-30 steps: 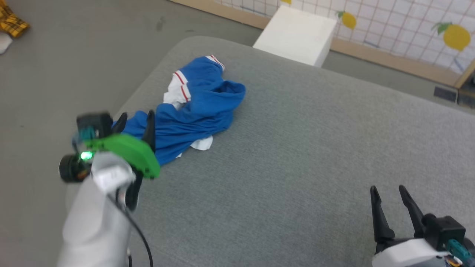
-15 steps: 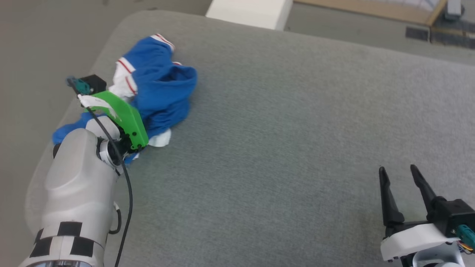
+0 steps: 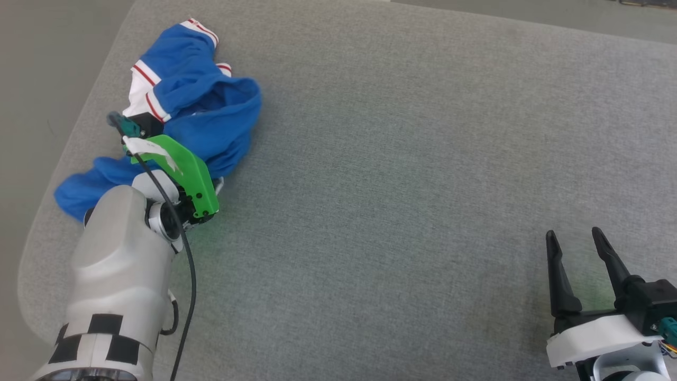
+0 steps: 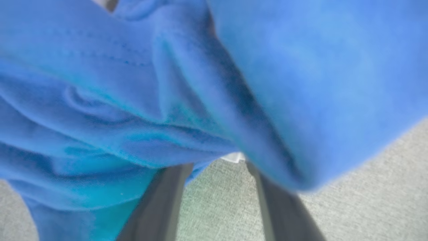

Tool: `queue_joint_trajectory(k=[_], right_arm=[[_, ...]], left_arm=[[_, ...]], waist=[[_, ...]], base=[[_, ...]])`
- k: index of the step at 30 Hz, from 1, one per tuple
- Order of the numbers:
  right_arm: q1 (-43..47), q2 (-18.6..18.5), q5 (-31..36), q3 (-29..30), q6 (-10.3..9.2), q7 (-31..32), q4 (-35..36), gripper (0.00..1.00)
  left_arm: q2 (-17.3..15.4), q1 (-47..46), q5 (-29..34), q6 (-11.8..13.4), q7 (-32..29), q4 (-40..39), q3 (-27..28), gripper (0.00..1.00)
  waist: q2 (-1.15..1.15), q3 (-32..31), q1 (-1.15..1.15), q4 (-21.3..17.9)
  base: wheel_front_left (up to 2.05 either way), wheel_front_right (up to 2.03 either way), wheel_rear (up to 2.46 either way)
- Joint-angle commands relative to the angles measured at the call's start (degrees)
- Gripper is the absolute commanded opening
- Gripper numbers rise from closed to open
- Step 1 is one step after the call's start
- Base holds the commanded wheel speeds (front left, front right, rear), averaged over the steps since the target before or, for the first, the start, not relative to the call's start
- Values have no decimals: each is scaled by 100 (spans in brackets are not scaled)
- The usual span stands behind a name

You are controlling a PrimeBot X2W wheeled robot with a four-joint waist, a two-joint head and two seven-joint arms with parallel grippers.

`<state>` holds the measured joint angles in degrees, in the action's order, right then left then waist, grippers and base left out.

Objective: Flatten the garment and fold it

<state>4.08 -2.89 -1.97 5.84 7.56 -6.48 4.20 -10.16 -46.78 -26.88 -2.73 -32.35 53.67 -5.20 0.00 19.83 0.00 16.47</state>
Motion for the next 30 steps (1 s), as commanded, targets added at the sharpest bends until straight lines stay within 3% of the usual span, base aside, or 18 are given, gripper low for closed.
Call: queue_joint_trajectory(k=[1,9,14,22,30], right_arm=[[-62,2,-13,-15,-8,15,11,100],[-70,2,-175,-44,-8,-112,-272,100],[-45,2,-299,-131,-8,-216,-467,100],[-75,2,-583,-248,-8,-450,-859,100],[-86,2,-683,-157,-8,-647,-1217,100]], left_arm=[[232,118,-68,-59,215,90,1,0],[-84,-383,113,-57,1739,-326,97,0],[-257,-955,313,-160,2390,-727,-21,0],[-515,-2164,362,-411,2490,-1396,-347,0],[-71,-2817,-306,-472,2236,-2017,-947,0]], waist=[[0,-35,0,65],[0,-489,0,170],[0,-793,0,207],[0,-1205,0,-108],[0,-1579,0,-671]], base=[[0,0,0],[0,0,0],[0,0,0],[0,0,0],[0,0,0]])
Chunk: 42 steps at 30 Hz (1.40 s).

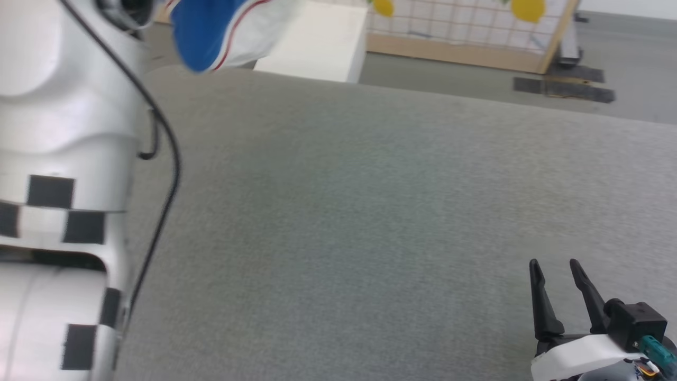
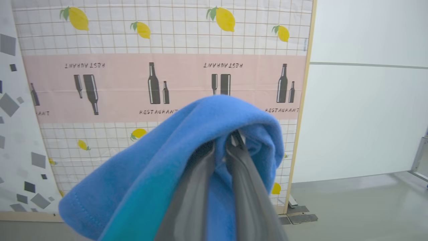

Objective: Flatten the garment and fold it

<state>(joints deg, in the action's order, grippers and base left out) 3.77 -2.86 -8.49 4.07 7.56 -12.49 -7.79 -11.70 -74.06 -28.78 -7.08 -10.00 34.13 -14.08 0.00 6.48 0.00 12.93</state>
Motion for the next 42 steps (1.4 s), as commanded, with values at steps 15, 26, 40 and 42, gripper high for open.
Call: queue_joint_trajectory(k=[15,26,40,42], right_arm=[[29,-1,30,444,-8,-158,-115,100],[174,-1,80,640,-8,-160,-74,100],[230,-1,-11,601,-8,-150,-122,100],[242,-1,-17,613,-8,-151,-139,100]], left_arm=[[568,1442,-1472,-40,-361,-741,-1587,0],[702,3714,-1664,-40,-372,429,-2721,0],[797,4219,-2126,-34,-1059,794,-2990,100],[738,4162,-2382,-35,-1187,542,-2785,100]], waist=[[0,-323,0,-1307],[0,-221,0,-1426],[0,-467,0,-1084],[0,-551,0,-1035]], base=[[0,0,0],[0,0,0],[0,0,0],[0,0,0]])
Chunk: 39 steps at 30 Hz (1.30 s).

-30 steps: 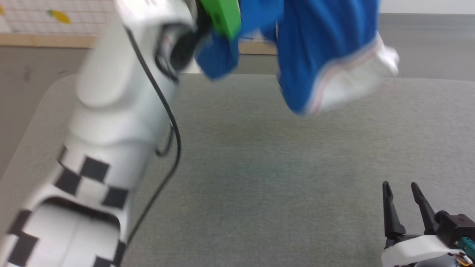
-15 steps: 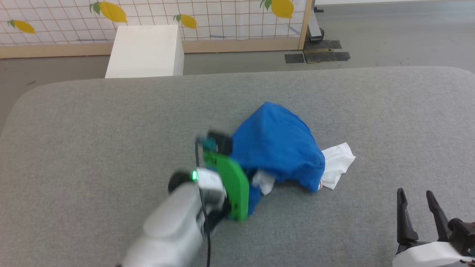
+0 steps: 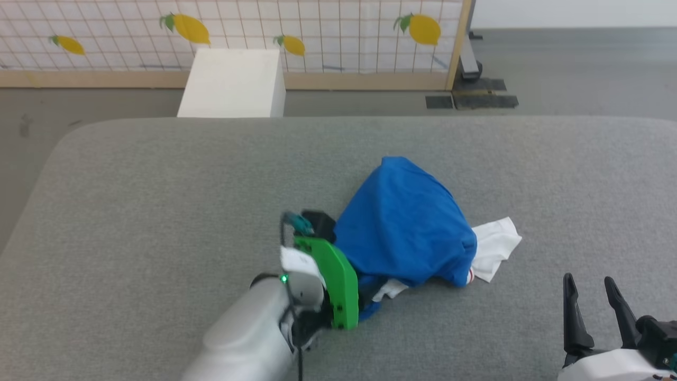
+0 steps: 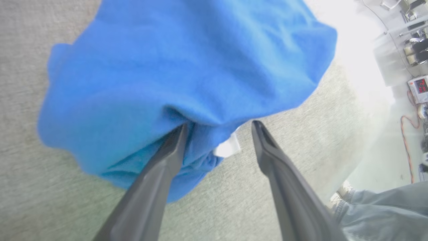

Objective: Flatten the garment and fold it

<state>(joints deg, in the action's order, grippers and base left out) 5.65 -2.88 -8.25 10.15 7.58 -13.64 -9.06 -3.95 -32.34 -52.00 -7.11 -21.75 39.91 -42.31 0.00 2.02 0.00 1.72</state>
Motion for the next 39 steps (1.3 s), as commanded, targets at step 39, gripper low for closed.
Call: queue_joint_trajectory(k=[39], right_arm=[[-1187,1,355,177,-9,1490,-219,100]], left_arm=[[-1197,2774,2203,1567,3673,-3531,2767,100]], waist=[[0,300,0,367]], base=[[0,0,0]])
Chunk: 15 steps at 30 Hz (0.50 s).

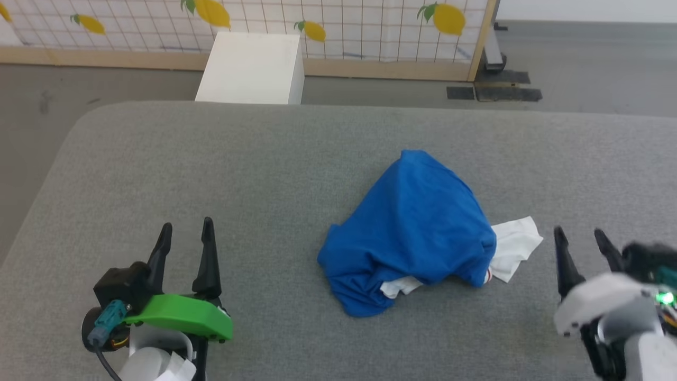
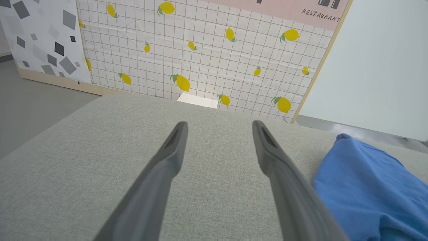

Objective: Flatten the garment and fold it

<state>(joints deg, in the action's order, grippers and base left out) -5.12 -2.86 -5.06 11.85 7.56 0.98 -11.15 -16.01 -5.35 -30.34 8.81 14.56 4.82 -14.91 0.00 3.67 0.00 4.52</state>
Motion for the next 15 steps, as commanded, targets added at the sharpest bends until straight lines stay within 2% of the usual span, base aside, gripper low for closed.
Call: queue_joint_trajectory(k=[1,5,9,11,15], right_arm=[[-276,-1,119,26,-8,225,-26,100],[-977,-87,520,-43,-8,1555,-295,100],[-1478,-483,747,-258,-8,2784,-633,100],[-1649,-682,833,-347,-8,3215,-750,100],[-1856,-852,796,-543,-8,3866,-937,100]], left_arm=[[60,58,58,-55,43,-51,58,100],[231,-22,163,-199,43,-108,176,100],[372,-113,286,-329,43,-110,262,100],[444,-150,327,-398,43,-86,296,100],[564,-231,409,-531,43,-11,379,100]], waist=[[0,195,0,123],[0,497,0,293],[0,743,0,461],[0,863,0,548],[0,1041,0,649]], base=[[0,0,0],[0,0,0],[0,0,0],[0,0,0],[0,0,0]])
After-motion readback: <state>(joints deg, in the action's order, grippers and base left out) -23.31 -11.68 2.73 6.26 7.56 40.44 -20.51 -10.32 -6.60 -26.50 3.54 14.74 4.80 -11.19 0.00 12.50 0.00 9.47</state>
